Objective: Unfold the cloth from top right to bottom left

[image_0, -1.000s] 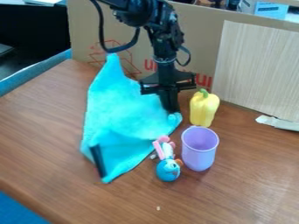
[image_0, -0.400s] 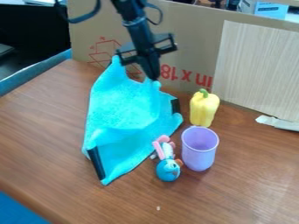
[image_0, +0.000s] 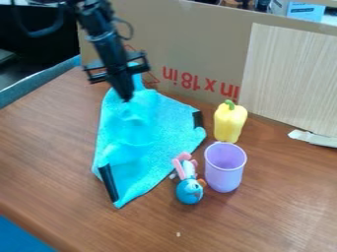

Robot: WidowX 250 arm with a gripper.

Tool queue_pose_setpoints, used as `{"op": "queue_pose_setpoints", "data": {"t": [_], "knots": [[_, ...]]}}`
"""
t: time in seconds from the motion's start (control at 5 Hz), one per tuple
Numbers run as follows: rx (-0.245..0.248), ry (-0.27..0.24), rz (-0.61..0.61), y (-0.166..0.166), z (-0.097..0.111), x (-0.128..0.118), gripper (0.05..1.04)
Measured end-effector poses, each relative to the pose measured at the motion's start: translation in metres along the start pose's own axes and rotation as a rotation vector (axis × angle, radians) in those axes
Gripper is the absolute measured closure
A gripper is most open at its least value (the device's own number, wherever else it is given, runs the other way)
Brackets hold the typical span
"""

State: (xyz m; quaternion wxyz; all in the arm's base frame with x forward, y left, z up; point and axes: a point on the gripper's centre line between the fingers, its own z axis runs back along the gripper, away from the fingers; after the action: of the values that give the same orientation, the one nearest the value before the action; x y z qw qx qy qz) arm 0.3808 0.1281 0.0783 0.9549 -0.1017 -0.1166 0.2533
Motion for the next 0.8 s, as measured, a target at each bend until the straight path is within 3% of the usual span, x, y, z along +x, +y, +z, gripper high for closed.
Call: {"op": "queue_pose_setpoints", "data": {"t": [0.6,0.8], "knots": [[0.014,0.037,-0.025,0.08,0.021,-0.005,1.03],[0.056,0.034,-0.009,0.105,0.03,-0.008,1.03]]}}
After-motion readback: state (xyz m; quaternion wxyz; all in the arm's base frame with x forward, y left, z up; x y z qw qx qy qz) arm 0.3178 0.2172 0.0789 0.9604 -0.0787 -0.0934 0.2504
